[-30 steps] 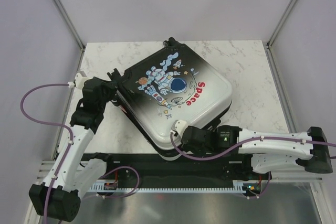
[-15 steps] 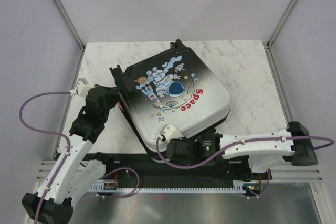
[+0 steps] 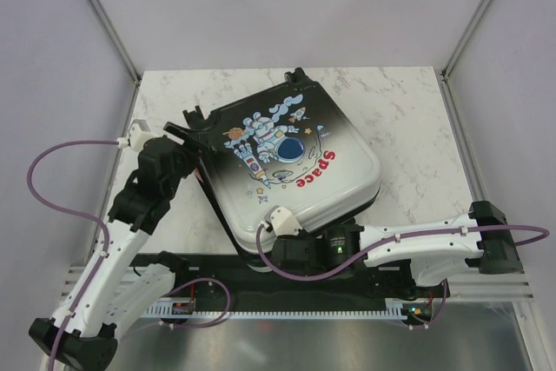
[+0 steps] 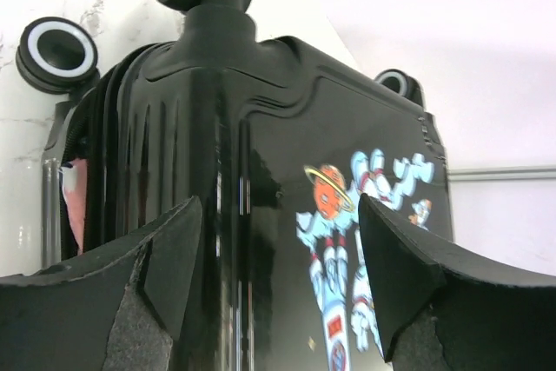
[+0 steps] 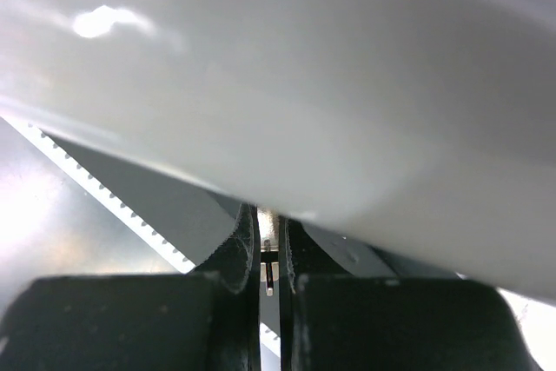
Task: Pack the luggage
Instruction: Zip the luggage at the center of the board.
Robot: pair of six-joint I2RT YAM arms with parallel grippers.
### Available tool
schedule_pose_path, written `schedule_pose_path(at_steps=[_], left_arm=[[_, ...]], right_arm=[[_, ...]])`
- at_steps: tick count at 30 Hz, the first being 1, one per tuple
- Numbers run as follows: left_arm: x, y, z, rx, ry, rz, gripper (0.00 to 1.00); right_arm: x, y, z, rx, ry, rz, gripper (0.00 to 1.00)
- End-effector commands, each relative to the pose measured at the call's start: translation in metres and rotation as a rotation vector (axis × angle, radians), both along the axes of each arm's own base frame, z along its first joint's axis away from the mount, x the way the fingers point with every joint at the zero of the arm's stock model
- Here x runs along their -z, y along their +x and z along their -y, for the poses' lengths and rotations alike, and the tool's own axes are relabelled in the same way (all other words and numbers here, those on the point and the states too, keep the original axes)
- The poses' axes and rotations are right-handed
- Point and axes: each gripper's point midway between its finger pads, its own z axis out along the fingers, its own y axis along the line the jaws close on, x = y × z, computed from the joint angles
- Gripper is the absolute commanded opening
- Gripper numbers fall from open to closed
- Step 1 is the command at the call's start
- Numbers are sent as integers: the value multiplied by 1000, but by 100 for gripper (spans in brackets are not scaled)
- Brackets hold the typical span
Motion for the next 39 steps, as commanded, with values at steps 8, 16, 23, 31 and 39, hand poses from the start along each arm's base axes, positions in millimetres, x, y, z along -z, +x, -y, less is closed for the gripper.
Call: schedule_pose_path(at_steps=[8, 16, 23, 31, 39], left_arm=[[5, -85, -55, -127, 52, -58, 72], [93, -83, -10, 59, 6, -289, 66], [129, -78, -4, 82, 24, -352, 59], [151, -76, 0, 98, 30, -393, 56], [180, -75, 25, 205, -40, -410, 56]], right_arm=[[-53, 18, -26, 104, 252, 14, 0], [-49, 20, -23, 108, 241, 4, 0], [-44, 23, -19, 127, 233, 0, 0], [-40, 27, -15, 141, 226, -2, 0], [-36, 37, -8, 186, 226, -7, 0]])
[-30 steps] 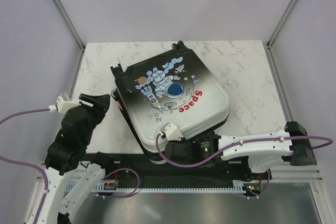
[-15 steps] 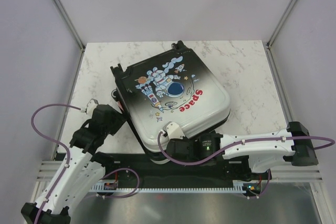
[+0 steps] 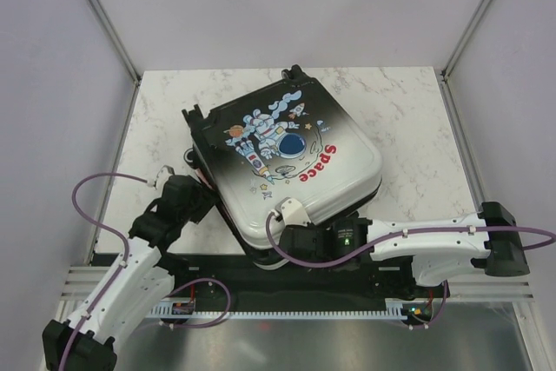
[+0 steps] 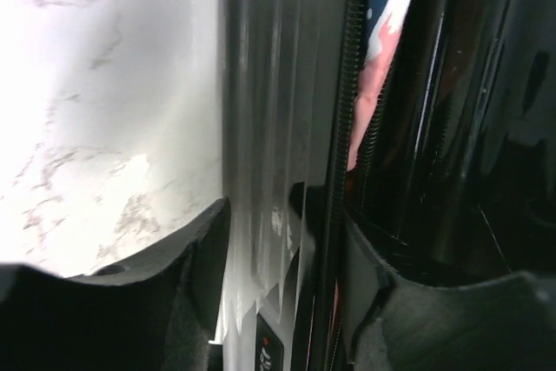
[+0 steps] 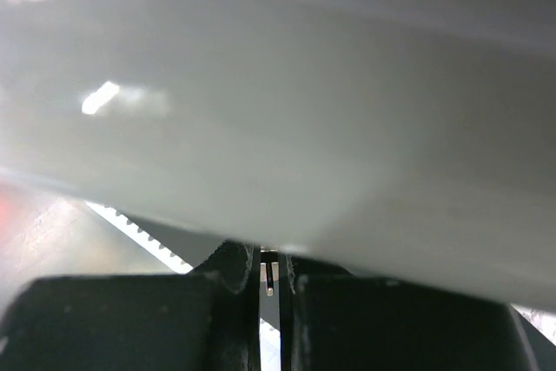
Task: Pack the luggage
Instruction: Zip the luggage at the center of the board.
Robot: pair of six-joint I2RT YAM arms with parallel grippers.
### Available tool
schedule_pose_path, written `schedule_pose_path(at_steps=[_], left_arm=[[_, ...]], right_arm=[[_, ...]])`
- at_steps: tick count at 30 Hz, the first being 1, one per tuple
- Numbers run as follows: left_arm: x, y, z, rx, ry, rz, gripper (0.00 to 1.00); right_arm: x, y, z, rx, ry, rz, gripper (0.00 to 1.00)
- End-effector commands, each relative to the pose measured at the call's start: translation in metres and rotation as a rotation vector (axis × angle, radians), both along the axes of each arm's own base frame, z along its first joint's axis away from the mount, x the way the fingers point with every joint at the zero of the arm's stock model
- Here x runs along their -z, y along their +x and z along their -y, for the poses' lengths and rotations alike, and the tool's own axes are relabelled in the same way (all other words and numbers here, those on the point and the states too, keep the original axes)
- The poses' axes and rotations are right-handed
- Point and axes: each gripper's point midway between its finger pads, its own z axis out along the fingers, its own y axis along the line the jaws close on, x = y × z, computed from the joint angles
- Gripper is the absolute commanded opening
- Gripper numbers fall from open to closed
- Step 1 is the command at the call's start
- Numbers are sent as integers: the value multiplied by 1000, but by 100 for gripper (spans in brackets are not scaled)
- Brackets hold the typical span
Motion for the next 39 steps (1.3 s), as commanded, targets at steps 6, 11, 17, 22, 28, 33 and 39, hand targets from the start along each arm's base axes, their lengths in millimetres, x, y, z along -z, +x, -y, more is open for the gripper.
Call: schedule_pose_path(at_steps=[6, 11, 17, 22, 28, 33, 39], left_arm=[[8, 8, 36, 94, -158, 11, 29], [-2, 28, 52, 73, -246, 64, 3], [-22, 69, 65, -73, -233, 130, 2], [-38, 122, 72, -243, -178, 230, 2], [-36, 168, 97, -348, -263, 304, 2], [-38, 188, 110, -383, -228, 347, 2], [-44, 193, 129, -366, -249, 378, 2]], right_arm=[[-34, 38, -3, 160, 192, 57, 0], [-33, 56, 11, 186, 174, 89, 0], [-27, 72, 28, 166, 105, 167, 0], [-25, 78, 24, 158, 82, 196, 0], [-23, 82, 5, 200, 96, 176, 0], [-32, 86, -2, 236, 137, 190, 0], [-52, 92, -19, 223, 148, 284, 0]])
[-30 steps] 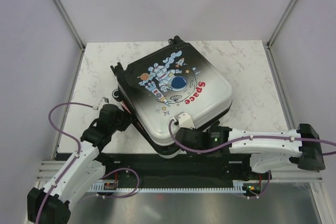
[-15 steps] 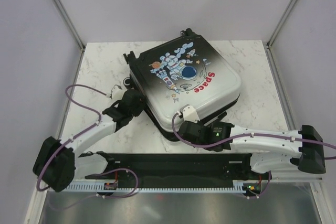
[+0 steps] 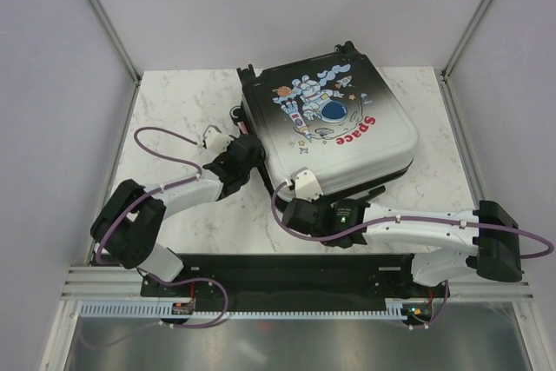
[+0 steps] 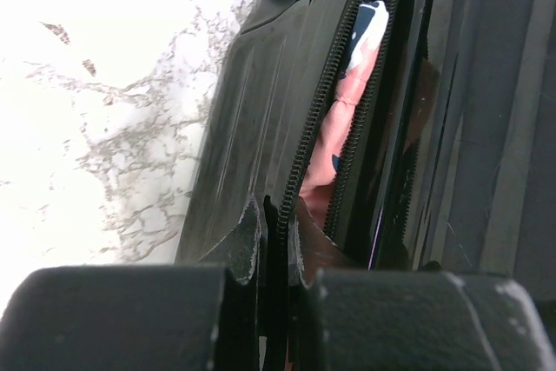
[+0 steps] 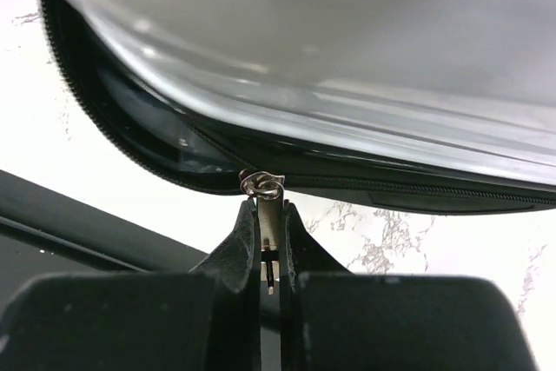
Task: Pack the luggage
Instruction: Zip the luggage at the center of the board.
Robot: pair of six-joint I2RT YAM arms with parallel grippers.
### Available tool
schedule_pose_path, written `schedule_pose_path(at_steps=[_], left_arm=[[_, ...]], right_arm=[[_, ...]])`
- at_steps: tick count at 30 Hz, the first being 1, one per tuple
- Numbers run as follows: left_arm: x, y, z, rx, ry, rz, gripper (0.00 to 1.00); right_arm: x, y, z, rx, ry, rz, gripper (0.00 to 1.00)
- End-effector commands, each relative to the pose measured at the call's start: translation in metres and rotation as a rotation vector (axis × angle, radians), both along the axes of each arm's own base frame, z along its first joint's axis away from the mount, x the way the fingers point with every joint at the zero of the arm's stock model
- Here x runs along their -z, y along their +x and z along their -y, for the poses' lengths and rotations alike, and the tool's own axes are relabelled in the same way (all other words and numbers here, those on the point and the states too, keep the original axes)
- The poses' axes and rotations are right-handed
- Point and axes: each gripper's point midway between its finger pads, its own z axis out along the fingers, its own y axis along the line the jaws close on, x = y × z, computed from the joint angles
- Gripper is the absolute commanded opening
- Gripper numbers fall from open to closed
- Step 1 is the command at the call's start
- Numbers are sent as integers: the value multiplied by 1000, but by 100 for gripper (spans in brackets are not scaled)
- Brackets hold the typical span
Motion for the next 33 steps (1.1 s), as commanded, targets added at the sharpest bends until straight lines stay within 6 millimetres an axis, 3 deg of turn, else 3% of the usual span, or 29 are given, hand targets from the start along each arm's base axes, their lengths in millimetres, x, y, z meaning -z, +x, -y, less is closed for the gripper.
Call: schedule_pose_path(at_steps=[1, 7, 13, 15, 16, 17, 22, 33], left_arm=[[-30, 29, 24, -125, -258, 156, 2], [-34, 30, 22, -151, -254, 173, 2], [-36, 27, 20, -144, -261, 184, 2], [-30, 20, 21, -117, -273, 183, 2], [-37, 21, 24, -98, -294, 214, 2], [-28, 16, 25, -69, -297, 204, 2], [-26, 5, 33, 27, -301, 229, 2], [-34, -11, 28, 63, -324, 302, 2]], right_arm=[[-61, -11, -67, -85, 234, 86, 0], [-70, -32, -102, -155, 296, 75, 0], [-74, -38, -109, -178, 323, 90, 0], [-79, -41, -116, -226, 350, 92, 0], [-84, -45, -123, -255, 387, 82, 0], [-83, -47, -126, -286, 382, 82, 0], [-77, -65, -152, -396, 390, 19, 0], [-101, -47, -158, -280, 456, 126, 0]])
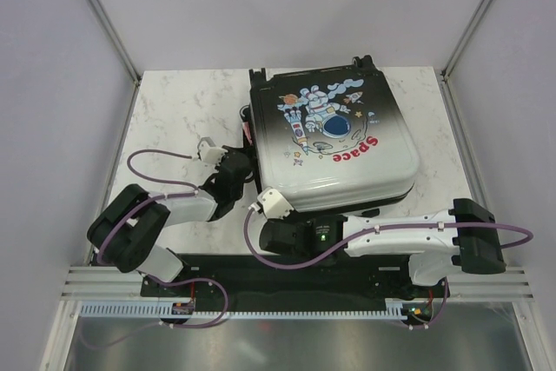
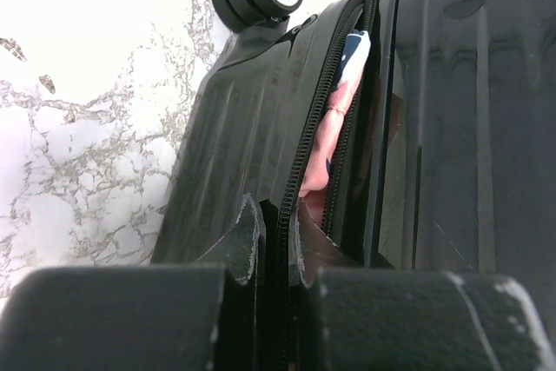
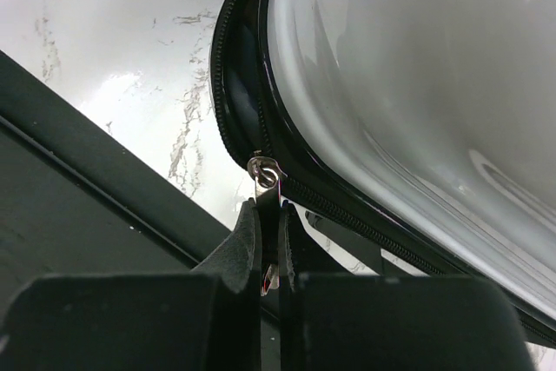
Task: Pack the luggage
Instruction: Zip the luggage at the center of the board.
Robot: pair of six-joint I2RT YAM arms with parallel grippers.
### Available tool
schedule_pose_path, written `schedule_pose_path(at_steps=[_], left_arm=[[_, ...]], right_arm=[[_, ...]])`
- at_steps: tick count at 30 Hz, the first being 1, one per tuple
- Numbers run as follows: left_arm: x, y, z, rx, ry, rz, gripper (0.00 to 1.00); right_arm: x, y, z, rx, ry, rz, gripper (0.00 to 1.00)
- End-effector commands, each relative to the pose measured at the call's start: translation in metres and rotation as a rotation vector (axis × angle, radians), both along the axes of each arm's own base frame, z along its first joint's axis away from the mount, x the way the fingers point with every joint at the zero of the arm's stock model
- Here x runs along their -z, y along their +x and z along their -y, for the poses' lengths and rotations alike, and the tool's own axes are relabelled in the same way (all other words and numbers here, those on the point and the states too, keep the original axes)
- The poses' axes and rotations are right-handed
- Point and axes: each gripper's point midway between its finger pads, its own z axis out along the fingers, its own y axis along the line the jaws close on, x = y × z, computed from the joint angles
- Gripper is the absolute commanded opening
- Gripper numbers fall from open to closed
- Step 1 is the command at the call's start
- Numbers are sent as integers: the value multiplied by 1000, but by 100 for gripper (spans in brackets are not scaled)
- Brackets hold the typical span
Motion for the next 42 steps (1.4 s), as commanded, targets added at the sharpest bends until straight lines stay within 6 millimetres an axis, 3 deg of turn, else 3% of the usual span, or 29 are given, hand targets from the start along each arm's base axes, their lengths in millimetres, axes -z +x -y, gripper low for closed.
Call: schedule_pose_path(at_steps=[1, 6, 16, 27, 29, 30, 32, 33, 38, 41, 42], left_arm=[[-29, -6, 27, 47, -216, 80, 2], [-25, -10, 21, 4, -228, 78, 2], [-18, -9, 34, 23, -207, 55, 2], [-11, -10, 31, -11, -212, 38, 2], [-11, -11, 31, -12, -223, 36, 2], [-12, -11, 30, -13, -226, 36, 2], [-14, -12, 26, -17, -213, 31, 2], [-17, -13, 25, -17, -210, 34, 2], [-32, -15, 13, 12, -144, 42, 2], [-40, -12, 2, 21, -115, 36, 2], [-47, -11, -2, 21, -118, 43, 2]], right_arm=[[-92, -15, -92, -30, 478, -9, 0], [-101, -14, -102, -29, 540, -9, 0], [-129, -49, -146, -308, 667, -75, 0], [-132, -41, -147, -274, 657, -56, 1], [-136, -39, -144, -267, 659, -56, 15], [-137, -37, -140, -262, 650, -55, 35], [-143, -34, -135, -250, 645, -46, 59], [-144, -35, -129, -251, 629, -45, 86], [-154, -37, -103, -235, 599, -65, 91], [-169, -45, -74, -219, 624, -116, 93], [-163, -46, -63, -196, 600, -141, 93]])
